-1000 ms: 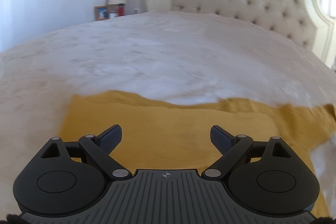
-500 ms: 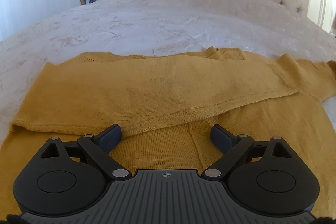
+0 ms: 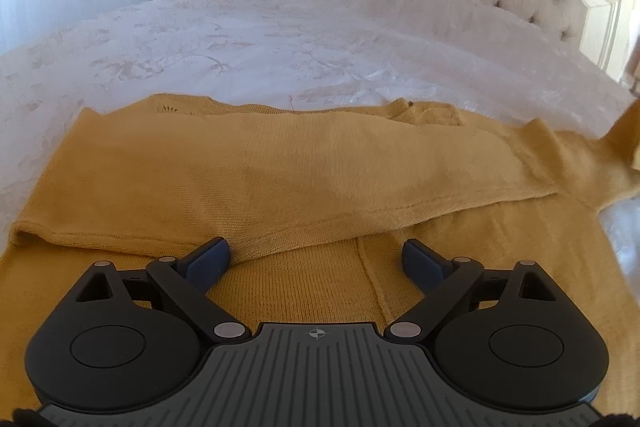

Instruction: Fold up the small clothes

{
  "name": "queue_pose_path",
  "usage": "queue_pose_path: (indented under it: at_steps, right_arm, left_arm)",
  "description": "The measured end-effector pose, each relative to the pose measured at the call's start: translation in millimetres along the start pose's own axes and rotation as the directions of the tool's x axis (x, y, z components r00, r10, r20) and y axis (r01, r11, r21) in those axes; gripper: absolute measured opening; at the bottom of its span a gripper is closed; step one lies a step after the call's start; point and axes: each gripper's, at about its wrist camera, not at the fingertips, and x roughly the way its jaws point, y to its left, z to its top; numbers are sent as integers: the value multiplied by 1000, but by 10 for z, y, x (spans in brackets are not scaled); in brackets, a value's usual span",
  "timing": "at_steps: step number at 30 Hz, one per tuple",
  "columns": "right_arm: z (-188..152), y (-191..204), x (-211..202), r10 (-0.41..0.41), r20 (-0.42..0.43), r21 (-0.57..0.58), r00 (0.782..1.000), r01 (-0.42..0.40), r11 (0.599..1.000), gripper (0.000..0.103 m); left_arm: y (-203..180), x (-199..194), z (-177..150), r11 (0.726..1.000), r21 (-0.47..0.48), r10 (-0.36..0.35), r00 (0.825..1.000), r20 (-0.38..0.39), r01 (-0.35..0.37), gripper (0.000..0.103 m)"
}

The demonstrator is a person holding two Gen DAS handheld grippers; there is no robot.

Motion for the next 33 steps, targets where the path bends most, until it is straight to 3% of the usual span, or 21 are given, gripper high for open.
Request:
queue_pose_path:
  at_steps: [5, 11, 15, 18, 20, 25, 28, 33]
  right_arm:
    - [-125, 706, 19, 158, -42, -47, 987, -160, 986, 8]
    - [-441, 1542, 323, 289, -180, -136, 940, -315, 939, 8]
    - [-707, 2017, 653, 321, -278, -190, 905, -380, 905, 8]
    - [-906, 2264, 926, 313, -325, -235, 892, -397, 887, 9]
    - [-1079, 2366, 1038, 314, -338, -265, 887, -410, 873, 16]
    - [-1359, 2322, 1052, 340, -259, -286, 904, -408, 867, 40]
    - [-1391, 2127, 940, 332, -186, -271, 925, -373, 888, 40]
    - [-1622, 1675, 527, 215, -24, -355, 976, -209, 911, 45]
  left_arm:
    - [103, -191, 71, 997, -32, -66, 998, 10, 67, 93]
    - [248, -418, 114, 993, 26, -120, 992, 46, 119, 93]
    - [366, -513, 122, 986, 84, -149, 987, 68, 143, 93]
    - [413, -531, 120, 977, 144, -172, 982, 83, 159, 93]
    - [430, -505, 110, 969, 170, -195, 978, 74, 180, 93]
    - [404, -377, 127, 966, 164, -208, 977, 38, 199, 93]
    - [375, -306, 147, 967, 138, -222, 974, 32, 216, 93]
    - [323, -179, 197, 966, 104, -241, 971, 14, 238, 93]
